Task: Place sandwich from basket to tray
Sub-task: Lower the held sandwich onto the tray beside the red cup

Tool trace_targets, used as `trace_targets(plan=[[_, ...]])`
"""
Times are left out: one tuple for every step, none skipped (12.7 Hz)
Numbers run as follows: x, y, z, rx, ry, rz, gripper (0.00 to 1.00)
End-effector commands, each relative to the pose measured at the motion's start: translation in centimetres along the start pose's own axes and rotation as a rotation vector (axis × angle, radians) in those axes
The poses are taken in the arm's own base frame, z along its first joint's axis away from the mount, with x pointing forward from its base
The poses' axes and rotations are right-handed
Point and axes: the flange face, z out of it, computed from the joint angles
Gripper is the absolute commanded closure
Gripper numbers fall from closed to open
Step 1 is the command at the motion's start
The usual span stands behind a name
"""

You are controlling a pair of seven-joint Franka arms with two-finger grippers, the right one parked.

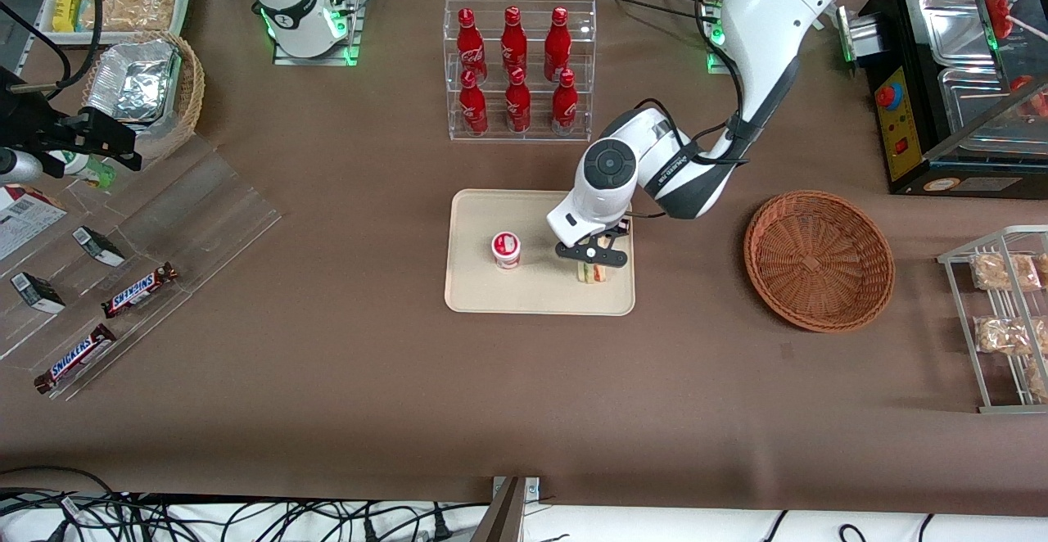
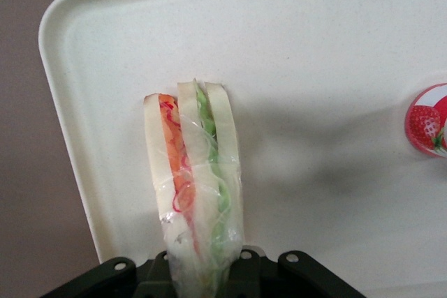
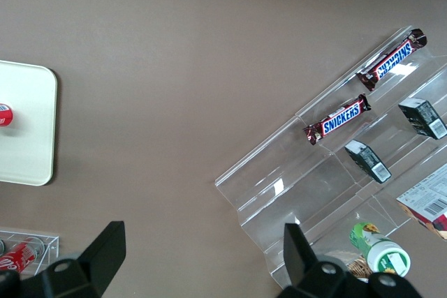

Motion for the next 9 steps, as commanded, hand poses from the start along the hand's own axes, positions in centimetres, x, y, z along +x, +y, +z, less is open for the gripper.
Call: trace_targets(plan=[[0.1,0.3,0.1,0.011,0.021,0.0,0.76],[0.1,0.3,0.2,0.011,0.019,-0.002,0.66],[0.1,0.3,0.2,0.011,0.019,-0.003,0.47],[0.1,0.4,0.2,0.011,0.02,-0.01,0.15],[0.1,0.4,0.1,0.012,0.02,-0.015,0.0],[0.2,0.3,-0.1,0.014,0.018,-0.016,0.0],[0.3,0.2,-0.7,0.012,0.026,-0.02,0.0],[0.6,0.1,-1.3,0.009,0.036,-0.025,0.0],[1.0,-0.4,-2.4,0.004,0.053,-0.036,0.0]])
